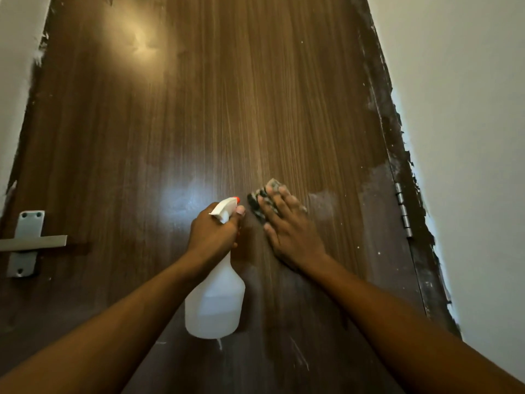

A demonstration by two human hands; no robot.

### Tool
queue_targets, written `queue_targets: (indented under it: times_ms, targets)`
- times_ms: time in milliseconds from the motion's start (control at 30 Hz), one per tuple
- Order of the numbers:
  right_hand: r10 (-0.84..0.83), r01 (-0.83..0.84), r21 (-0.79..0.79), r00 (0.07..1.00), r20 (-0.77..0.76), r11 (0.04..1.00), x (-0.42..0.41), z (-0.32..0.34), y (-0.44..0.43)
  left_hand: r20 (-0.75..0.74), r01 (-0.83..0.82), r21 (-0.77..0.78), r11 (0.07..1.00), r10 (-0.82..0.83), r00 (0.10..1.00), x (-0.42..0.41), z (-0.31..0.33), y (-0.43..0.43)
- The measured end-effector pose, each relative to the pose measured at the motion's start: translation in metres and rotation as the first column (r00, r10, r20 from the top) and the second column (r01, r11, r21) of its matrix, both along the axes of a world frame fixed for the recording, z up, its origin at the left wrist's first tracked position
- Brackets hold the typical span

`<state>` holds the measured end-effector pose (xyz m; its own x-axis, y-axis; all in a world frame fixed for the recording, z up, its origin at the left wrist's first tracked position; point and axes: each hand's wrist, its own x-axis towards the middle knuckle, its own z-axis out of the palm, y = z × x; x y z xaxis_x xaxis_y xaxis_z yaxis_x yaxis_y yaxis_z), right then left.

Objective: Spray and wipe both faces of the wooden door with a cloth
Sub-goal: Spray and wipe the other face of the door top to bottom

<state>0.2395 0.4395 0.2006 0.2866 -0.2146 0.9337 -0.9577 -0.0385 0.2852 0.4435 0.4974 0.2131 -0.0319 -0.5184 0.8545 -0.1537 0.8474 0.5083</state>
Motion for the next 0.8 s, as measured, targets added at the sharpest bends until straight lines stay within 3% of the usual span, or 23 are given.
queue_targets:
  times_ms: [100, 300, 367, 467, 533, 667, 800]
  targets:
    - [-0.042, 0.042, -0.005, 0.998, 0.047, 0.999, -0.048, -0.023, 0.011, 0.021, 0.000, -0.002, 1.000, 0.000, 1.000, -0.011, -0.005, 0.002]
    - [-0.006, 0.014, -0.012, 0.869, 0.494, 1.000, -0.056, 0.044, 0.016, 0.027, -0.020, -0.006, 1.000, 0.020, 0.999, -0.015, -0.008, 0.003]
    - [0.008, -0.006, -0.006, 0.878, 0.479, 1.000, -0.040, 0.054, 0.012, 0.026, -0.010, 0.000, 1.000, 0.010, 1.000, -0.020, -0.006, 0.004]
    - [-0.021, 0.018, 0.014, 0.979, 0.205, 1.000, -0.044, 0.013, 0.016, 0.034, 0.013, 0.018, 1.000, -0.013, 0.999, -0.035, -0.004, 0.008]
    - [0.005, -0.005, 0.003, 0.988, 0.152, 1.000, -0.068, -0.030, 0.018, 0.069, 0.014, 0.031, 0.999, -0.016, 0.998, -0.050, -0.005, 0.014]
    - [-0.025, 0.017, 0.023, 0.924, 0.381, 1.000, -0.114, -0.093, 0.018, 0.169, 0.019, 0.028, 0.999, -0.023, 0.985, -0.084, -0.021, 0.029]
    - [-0.074, 0.070, 0.029, 0.808, 0.585, 0.997, -0.131, -0.084, 0.027, 0.229, 0.107, 0.044, 0.993, -0.115, 0.967, -0.105, -0.030, 0.034]
